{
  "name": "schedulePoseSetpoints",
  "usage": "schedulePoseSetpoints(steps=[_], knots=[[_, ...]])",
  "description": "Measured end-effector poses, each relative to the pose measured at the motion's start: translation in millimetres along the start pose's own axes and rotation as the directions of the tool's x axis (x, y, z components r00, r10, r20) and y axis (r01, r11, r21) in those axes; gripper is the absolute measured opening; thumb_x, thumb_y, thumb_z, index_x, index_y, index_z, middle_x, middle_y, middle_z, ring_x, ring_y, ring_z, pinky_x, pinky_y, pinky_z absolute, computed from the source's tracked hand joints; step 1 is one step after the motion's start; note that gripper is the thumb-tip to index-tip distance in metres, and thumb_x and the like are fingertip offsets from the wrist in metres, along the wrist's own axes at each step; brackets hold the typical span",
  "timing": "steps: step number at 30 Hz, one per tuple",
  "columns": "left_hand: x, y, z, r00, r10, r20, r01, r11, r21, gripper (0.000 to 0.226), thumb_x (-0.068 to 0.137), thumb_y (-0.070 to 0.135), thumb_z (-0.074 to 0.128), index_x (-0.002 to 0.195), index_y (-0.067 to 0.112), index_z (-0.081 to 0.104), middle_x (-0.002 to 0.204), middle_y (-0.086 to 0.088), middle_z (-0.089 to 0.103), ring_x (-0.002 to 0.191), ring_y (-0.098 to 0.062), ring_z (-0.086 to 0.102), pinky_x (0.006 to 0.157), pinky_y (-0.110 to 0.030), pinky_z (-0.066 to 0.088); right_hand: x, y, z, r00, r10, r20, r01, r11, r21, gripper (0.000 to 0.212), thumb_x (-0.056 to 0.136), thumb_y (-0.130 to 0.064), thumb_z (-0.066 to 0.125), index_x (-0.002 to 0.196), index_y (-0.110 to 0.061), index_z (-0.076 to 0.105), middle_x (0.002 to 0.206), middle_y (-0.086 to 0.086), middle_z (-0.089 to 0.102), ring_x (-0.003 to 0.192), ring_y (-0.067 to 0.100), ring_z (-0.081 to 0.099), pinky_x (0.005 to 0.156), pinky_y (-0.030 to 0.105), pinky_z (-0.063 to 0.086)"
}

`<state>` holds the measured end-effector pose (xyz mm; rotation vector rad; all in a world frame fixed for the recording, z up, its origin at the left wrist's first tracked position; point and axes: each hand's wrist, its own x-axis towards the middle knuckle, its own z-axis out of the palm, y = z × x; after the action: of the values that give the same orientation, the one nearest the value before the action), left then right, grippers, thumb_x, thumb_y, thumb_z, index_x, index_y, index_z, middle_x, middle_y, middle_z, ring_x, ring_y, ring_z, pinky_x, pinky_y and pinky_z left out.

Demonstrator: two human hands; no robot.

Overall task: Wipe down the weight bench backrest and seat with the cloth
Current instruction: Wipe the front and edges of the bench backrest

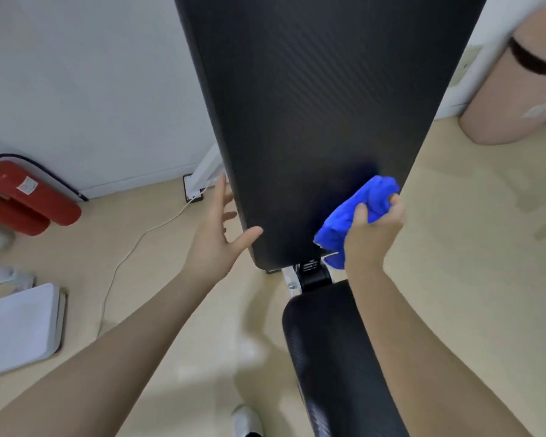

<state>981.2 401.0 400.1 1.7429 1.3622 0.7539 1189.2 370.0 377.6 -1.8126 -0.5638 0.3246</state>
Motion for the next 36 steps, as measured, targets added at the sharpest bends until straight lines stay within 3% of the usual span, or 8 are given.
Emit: schedulePoseSetpoints(steps=[3, 9, 15, 19, 23, 26, 32, 36], knots=[[3, -1, 1, 0.994, 0.059, 0.095, -0.056, 0.998, -0.037, 0.081, 0.092, 0.02, 0.054, 0.145, 0.046, -0.002, 0.125, 0.042, 0.033, 0.116, 0.002, 0.044, 0.088, -0.021, 0.039, 31, -11, -3, 0.994, -0.066, -0.083, 0.069, 0.997, 0.038, 0.038, 0.085, -0.004, 0.048, 0.122, -0.004, 0.046, 0.12, 0.017, 0.051, 0.109, 0.027, 0.051, 0.092, 0.027, 0.041], [6, -8, 3, 0.994, 0.072, 0.079, -0.067, 0.995, -0.073, 0.079, 0.092, 0.012, 0.047, 0.144, 0.047, 0.0, 0.12, 0.048, 0.036, 0.111, 0.021, 0.042, 0.083, -0.007, 0.04, -50, 11, 37, 0.988, -0.146, 0.052, 0.148, 0.989, -0.029, 0.038, 0.083, 0.003, 0.05, 0.121, 0.0, 0.049, 0.121, 0.016, 0.046, 0.094, -0.001, 0.038, 0.077, -0.005, 0.027], [0, -5, -3, 0.992, 0.044, 0.116, -0.02, 0.98, -0.197, 0.075, 0.094, 0.0, 0.033, 0.143, 0.05, 0.009, 0.121, 0.046, 0.044, 0.121, 0.002, 0.049, 0.096, -0.02, 0.044, -104, 16, 50, 0.947, -0.092, 0.306, 0.121, 0.99, -0.078, 0.029, 0.084, 0.0, 0.048, 0.109, -0.012, 0.053, 0.115, 0.0, 0.04, 0.091, 0.009, 0.05, 0.08, 0.028, 0.048], [-4, -1, -6, 0.988, 0.028, 0.151, 0.012, 0.965, -0.263, 0.082, 0.088, -0.015, 0.024, 0.145, 0.043, 0.016, 0.133, 0.041, 0.038, 0.128, -0.006, 0.045, 0.104, -0.033, 0.042, -40, -55, 21, 0.97, -0.234, 0.067, 0.227, 0.969, 0.097, 0.026, 0.088, -0.002, 0.051, 0.112, -0.01, 0.05, 0.113, 0.0, 0.039, 0.084, -0.023, 0.042, 0.07, -0.002, 0.033], [-1, -4, -7, 0.986, 0.028, 0.162, 0.011, 0.972, -0.234, 0.082, 0.09, -0.012, 0.028, 0.143, 0.05, 0.015, 0.121, 0.052, 0.04, 0.127, -0.003, 0.046, 0.109, -0.035, 0.037, -23, -82, 19, 0.936, -0.351, 0.012, 0.35, 0.935, 0.047, 0.033, 0.086, -0.002, 0.051, 0.117, -0.014, 0.052, 0.117, 0.002, 0.041, 0.086, -0.004, 0.048, 0.073, 0.004, 0.036], [0, -9, -6, 0.986, 0.044, 0.163, -0.008, 0.977, -0.213, 0.084, 0.089, -0.014, 0.027, 0.143, 0.049, 0.014, 0.115, 0.055, 0.041, 0.126, 0.001, 0.046, 0.106, -0.035, 0.04, -68, -26, 41, 0.898, -0.406, 0.169, 0.423, 0.903, -0.074, 0.042, 0.078, 0.0, 0.05, 0.118, -0.009, 0.054, 0.116, 0.009, 0.043, 0.095, 0.014, 0.047, 0.084, 0.023, 0.042], [0, -21, -4, 0.984, 0.056, 0.17, -0.012, 0.969, -0.249, 0.091, 0.084, -0.02, 0.025, 0.143, 0.05, 0.016, 0.139, 0.037, 0.036, 0.128, 0.01, 0.038, 0.109, -0.039, 0.037, -119, 35, 59, 0.887, -0.179, 0.426, 0.308, 0.916, -0.257, 0.04, 0.075, 0.005, 0.05, 0.107, -0.017, 0.057, 0.119, 0.001, 0.04, 0.099, 0.023, 0.051, 0.06, 0.022, 0.042], [0, -24, -2, 0.986, 0.033, 0.165, 0.021, 0.949, -0.315, 0.086, 0.086, -0.019, 0.027, 0.143, 0.045, 0.021, 0.144, 0.025, 0.038, 0.13, 0.004, 0.04, 0.108, -0.042, 0.038, -91, -17, 49, 0.824, -0.485, 0.292, 0.53, 0.843, -0.096, 0.042, 0.064, 0.002, 0.042, 0.097, -0.014, 0.063, 0.109, 0.009, 0.048, 0.089, 0.028, 0.05, 0.063, 0.042, 0.051]])
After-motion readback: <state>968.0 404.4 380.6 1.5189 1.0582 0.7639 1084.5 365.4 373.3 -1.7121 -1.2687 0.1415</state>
